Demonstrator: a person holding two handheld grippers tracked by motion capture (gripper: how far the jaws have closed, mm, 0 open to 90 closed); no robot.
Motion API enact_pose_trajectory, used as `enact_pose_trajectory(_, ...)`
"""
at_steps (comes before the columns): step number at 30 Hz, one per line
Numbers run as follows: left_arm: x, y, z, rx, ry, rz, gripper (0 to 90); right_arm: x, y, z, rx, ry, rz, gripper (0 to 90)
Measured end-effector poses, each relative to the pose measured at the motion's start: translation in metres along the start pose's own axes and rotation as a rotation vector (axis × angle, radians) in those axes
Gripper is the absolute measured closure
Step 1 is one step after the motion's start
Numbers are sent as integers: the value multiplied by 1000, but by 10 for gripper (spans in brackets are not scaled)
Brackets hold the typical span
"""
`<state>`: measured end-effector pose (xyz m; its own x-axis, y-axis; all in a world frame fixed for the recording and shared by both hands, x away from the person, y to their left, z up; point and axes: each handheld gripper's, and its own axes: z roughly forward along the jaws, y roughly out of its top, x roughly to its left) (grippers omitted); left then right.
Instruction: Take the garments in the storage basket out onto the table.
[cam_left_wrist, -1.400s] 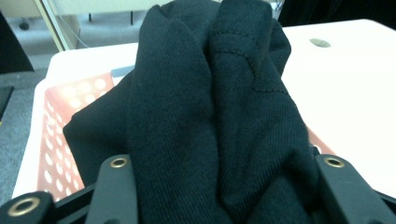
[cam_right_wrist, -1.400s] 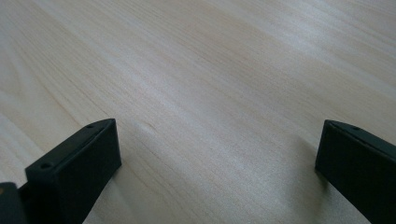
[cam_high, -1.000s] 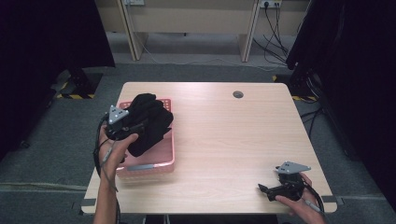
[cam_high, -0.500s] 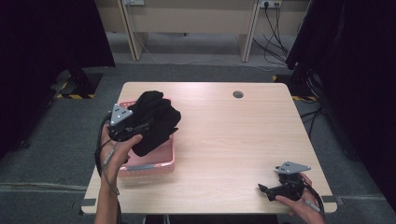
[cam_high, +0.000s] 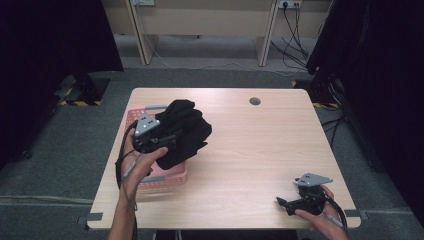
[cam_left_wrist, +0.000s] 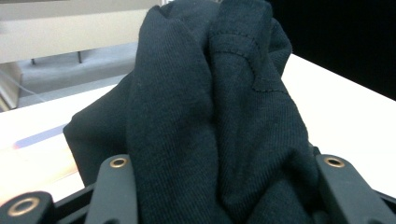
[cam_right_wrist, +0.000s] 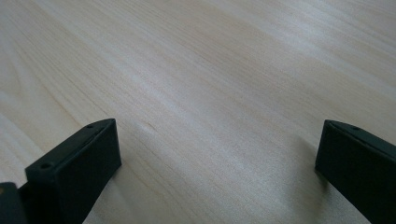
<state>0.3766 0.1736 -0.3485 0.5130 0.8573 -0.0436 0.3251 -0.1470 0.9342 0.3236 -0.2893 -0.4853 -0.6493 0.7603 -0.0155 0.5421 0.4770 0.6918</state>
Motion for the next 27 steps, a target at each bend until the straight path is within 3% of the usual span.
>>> enact_pose_trajectory(11, -24, 9, 25, 12, -67, 19, 477, 0, 0, 0, 0, 0, 1, 2)
enact_pose_trajectory(17, -37, 10, 37, 25, -124, 21, 476, 0, 0, 0, 0, 0, 0, 2)
enact_pose_trajectory(27, -57, 14, 54, 45, -174, 45, 476, 0, 0, 0, 0, 0, 0, 2)
